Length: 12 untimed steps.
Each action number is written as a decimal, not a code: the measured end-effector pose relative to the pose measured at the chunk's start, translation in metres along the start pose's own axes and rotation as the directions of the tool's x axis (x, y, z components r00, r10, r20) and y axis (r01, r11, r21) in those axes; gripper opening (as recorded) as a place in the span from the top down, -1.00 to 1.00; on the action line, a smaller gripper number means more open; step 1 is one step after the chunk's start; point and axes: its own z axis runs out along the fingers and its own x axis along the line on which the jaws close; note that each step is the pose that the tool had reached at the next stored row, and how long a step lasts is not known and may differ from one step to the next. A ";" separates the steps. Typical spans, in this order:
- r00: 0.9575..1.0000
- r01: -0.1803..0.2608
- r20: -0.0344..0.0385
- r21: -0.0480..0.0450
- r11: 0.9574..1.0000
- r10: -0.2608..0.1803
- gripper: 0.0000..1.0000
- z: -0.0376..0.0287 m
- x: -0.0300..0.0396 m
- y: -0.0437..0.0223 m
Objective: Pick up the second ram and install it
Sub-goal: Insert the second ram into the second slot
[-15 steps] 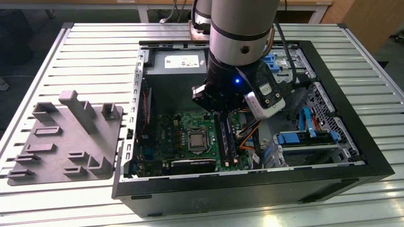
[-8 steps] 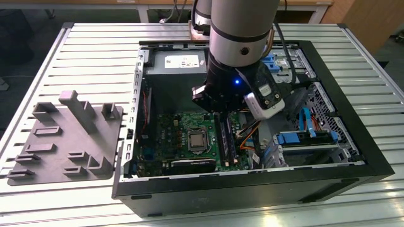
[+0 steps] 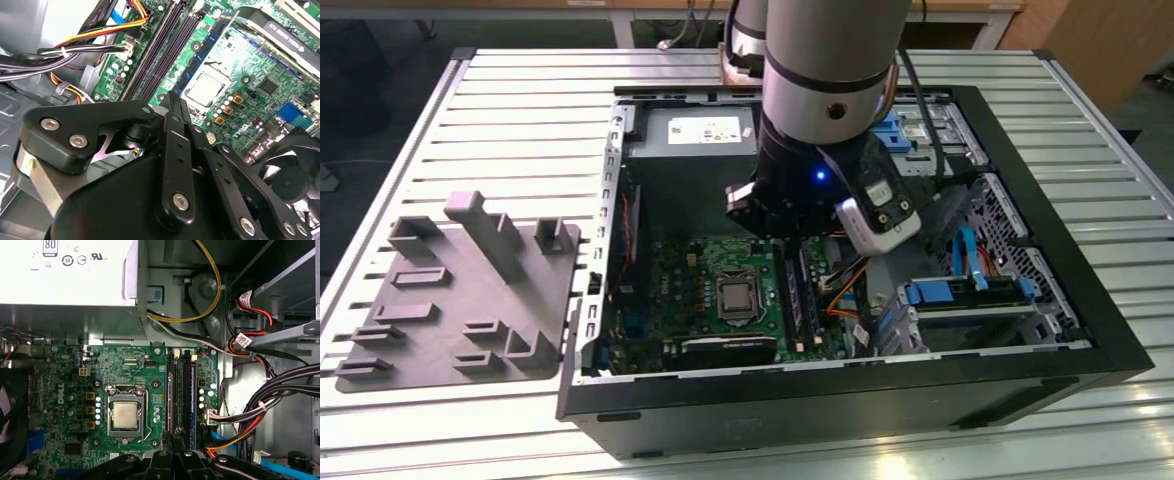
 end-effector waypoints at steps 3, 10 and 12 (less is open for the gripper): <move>1.000 0.000 0.000 0.000 1.000 0.000 0.76 0.0010 0.0000 0.0000; 1.000 0.000 0.000 0.000 1.000 0.000 0.76 0.0032 0.0001 -0.0001; 1.000 0.000 0.000 0.000 1.000 0.000 0.76 0.0038 0.0001 -0.0002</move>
